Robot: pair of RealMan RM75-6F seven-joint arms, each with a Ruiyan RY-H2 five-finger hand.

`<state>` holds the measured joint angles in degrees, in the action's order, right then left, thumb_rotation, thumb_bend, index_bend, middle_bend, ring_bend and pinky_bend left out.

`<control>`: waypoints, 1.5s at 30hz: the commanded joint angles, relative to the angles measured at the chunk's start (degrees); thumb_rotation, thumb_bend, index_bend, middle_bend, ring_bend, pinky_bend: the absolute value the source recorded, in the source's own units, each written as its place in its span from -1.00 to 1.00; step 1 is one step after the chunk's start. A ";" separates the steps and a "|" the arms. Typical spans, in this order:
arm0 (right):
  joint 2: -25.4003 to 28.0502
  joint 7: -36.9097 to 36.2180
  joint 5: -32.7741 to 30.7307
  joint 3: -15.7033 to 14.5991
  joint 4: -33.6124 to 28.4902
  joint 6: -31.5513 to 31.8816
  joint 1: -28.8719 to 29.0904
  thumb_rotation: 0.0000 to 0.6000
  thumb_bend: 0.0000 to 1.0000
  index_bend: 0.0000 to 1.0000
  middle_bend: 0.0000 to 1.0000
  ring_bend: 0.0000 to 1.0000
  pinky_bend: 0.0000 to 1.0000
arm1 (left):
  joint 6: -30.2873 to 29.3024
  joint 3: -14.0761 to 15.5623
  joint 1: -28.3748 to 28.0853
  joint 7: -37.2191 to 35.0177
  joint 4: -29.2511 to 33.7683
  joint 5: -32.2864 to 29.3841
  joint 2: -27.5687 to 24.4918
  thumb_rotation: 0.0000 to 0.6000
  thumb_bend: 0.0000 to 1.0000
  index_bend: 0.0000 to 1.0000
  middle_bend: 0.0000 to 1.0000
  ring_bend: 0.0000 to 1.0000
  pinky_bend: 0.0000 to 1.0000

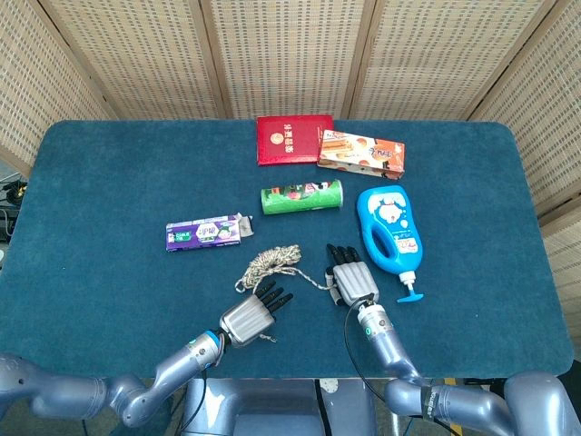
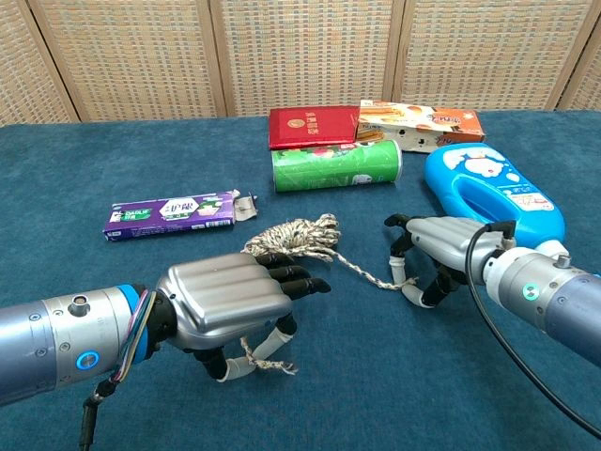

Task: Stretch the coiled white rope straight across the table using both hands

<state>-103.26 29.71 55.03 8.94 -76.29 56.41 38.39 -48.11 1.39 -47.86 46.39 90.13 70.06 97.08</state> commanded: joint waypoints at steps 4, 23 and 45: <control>0.04 -0.05 0.09 0.02 -0.04 0.17 -0.08 1.00 -0.11 0.28 -1.00 -1.00 -1.00 | -1.00 0.17 0.32 -0.82 0.95 0.52 -1.18 1.00 0.07 0.51 -1.00 -1.00 -1.00; 1.83 2.85 0.61 0.82 -1.29 3.34 -0.28 1.00 -0.11 0.29 -1.00 -1.00 -1.00 | -13.42 2.44 10.05 -27.74 2.58 10.43 -23.87 1.00 0.24 0.64 -1.00 -1.00 -1.00; 7.59 10.19 -1.32 1.80 -0.27 7.87 -1.00 1.00 -0.11 0.30 -1.00 -1.00 -1.00 | -12.89 1.11 15.13 -47.85 -15.35 10.92 -27.23 1.00 0.26 0.64 -1.00 -1.00 -1.00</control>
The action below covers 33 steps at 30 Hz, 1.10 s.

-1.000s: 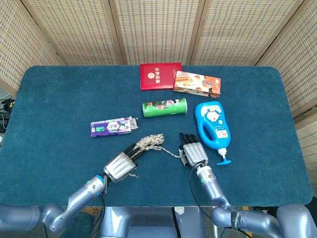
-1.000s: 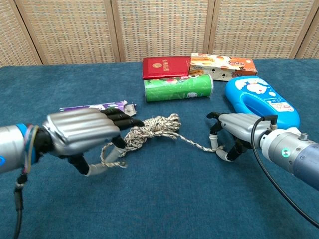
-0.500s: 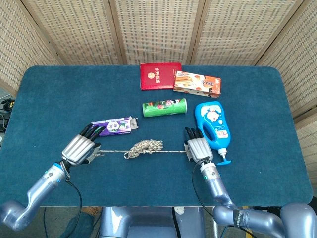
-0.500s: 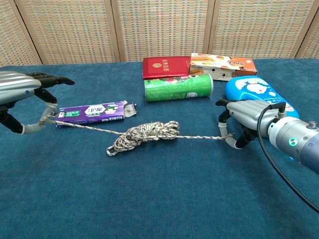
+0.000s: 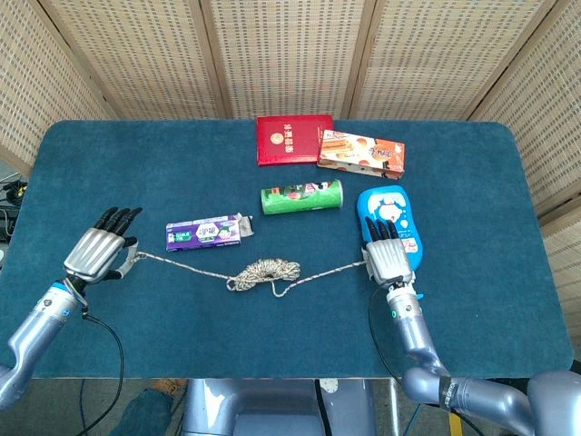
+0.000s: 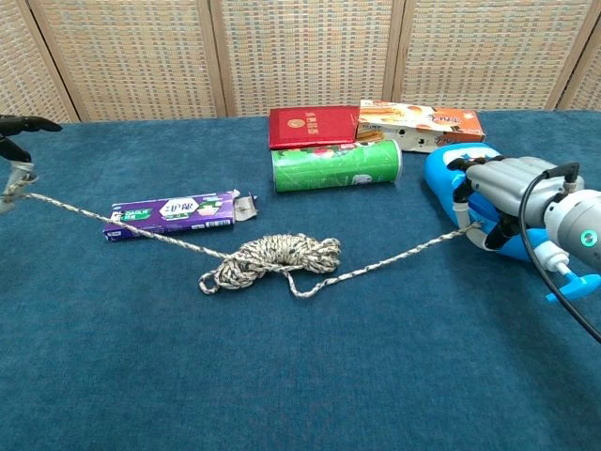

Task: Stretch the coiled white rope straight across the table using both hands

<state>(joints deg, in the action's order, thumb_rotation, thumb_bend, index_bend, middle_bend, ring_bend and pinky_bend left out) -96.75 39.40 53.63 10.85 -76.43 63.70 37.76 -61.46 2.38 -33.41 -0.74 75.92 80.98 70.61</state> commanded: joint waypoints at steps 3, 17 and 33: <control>2.00 0.62 -0.04 -0.10 -0.43 0.90 -0.74 1.00 -0.11 0.30 -1.00 -1.00 -1.00 | 0.76 -0.06 1.06 -1.55 -1.82 0.14 -0.76 1.00 0.26 0.64 -1.00 -1.00 -1.00; 3.61 -0.59 0.93 -0.37 -2.18 1.84 -1.84 1.00 -0.11 0.30 -1.00 -1.00 -1.00 | 1.14 -1.04 2.21 -1.38 -2.89 0.69 -0.49 1.00 0.26 0.64 -1.00 -1.00 -1.00; 7.21 1.48 2.91 -0.08 -9.54 5.52 -2.69 1.00 -0.11 0.30 -1.00 -1.00 -1.00 | 2.15 -2.23 3.05 -2.96 -4.97 0.32 -0.15 1.00 0.26 0.64 -1.00 -1.00 -1.00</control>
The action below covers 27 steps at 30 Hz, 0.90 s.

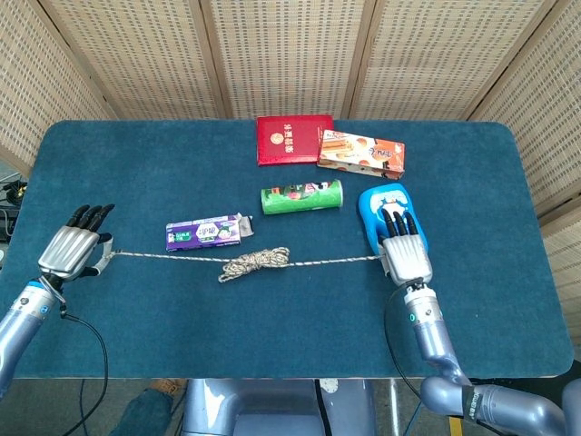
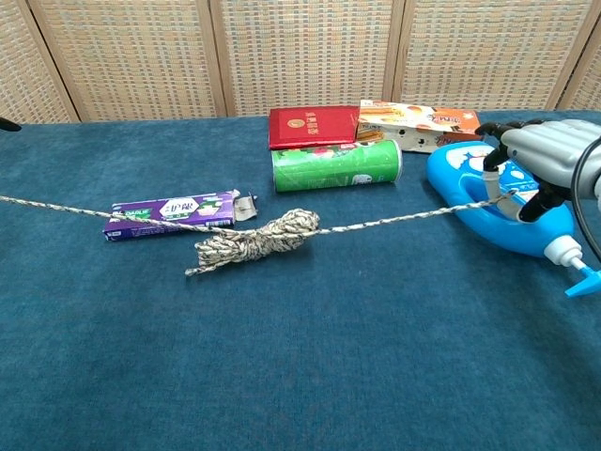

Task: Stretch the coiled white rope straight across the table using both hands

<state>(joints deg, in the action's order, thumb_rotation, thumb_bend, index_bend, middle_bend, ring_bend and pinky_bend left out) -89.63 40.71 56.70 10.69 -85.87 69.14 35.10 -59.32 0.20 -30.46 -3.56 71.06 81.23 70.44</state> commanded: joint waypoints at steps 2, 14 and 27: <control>0.16 0.46 -0.26 0.13 -0.09 0.36 -0.08 1.00 -0.11 0.30 -1.00 -1.00 -1.00 | 0.12 -0.01 0.27 -0.48 -0.44 0.19 0.05 1.00 0.26 0.64 -1.00 -1.00 -1.00; 0.64 0.79 -2.16 0.39 -0.72 -0.06 -0.32 1.00 -0.22 0.03 -1.00 -1.00 -1.00 | 0.78 -0.16 0.72 -2.14 -1.88 0.56 0.78 1.00 0.17 0.33 -1.00 -1.00 -1.00; 3.89 -8.72 6.36 0.32 -6.58 3.82 -2.92 1.00 -0.94 -1.00 -1.00 -1.00 -1.00 | -7.57 -0.99 3.90 -11.91 2.25 4.24 -3.13 1.00 -1.00 -1.00 -1.00 -1.00 -1.00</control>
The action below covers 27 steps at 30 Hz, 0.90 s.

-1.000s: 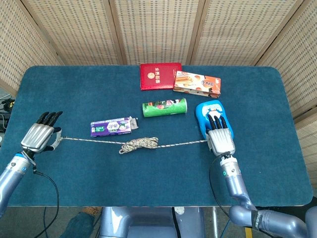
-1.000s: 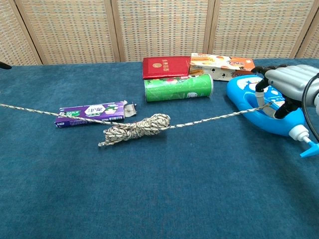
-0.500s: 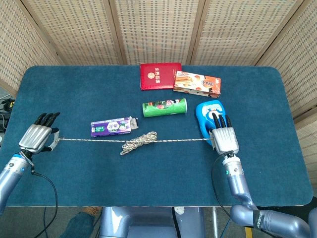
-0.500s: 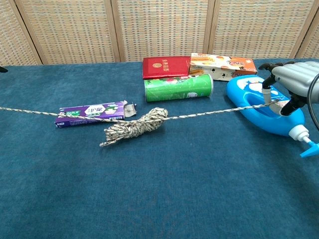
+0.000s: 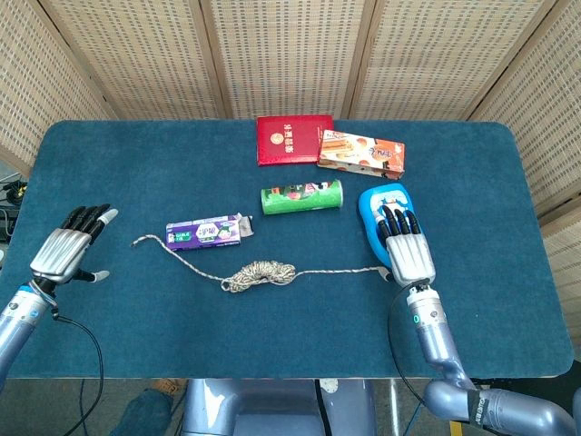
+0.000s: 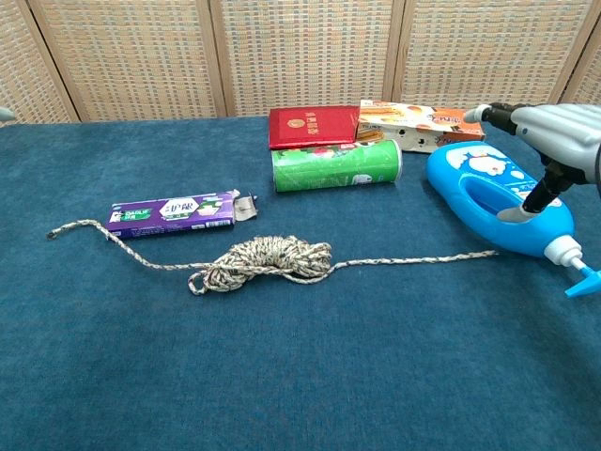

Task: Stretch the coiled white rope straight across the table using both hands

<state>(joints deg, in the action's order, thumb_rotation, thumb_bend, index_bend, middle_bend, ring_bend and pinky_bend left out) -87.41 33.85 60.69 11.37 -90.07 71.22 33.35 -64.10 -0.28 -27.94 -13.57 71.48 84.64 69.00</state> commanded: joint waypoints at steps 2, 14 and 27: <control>2.80 -3.20 4.12 -0.69 -3.84 2.99 -2.03 1.00 -0.94 -1.00 -1.00 -1.00 -1.00 | -4.98 -1.08 2.34 -2.27 3.21 0.71 -2.66 1.00 -1.00 -1.00 -1.00 -1.00 -1.00; 10.85 -15.82 19.42 -7.59 -7.75 12.70 -10.67 1.00 -1.00 -1.00 -1.00 -1.00 -1.00 | -22.37 -0.91 14.29 3.03 18.49 -0.78 -6.99 1.00 -1.00 -1.00 -1.00 -1.00 -1.00; 11.20 -15.22 28.73 -13.23 -9.08 19.07 -18.02 1.00 -1.00 -1.00 -1.00 -1.00 -1.00 | -30.18 1.10 21.94 14.17 28.60 0.25 -2.22 1.00 -1.00 -1.00 -1.00 -1.00 -1.00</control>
<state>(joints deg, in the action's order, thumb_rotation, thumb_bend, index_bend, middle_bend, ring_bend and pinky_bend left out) -75.53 14.77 88.86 -1.19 -99.31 89.81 16.48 -92.75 0.72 -7.31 -2.54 98.18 84.72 65.32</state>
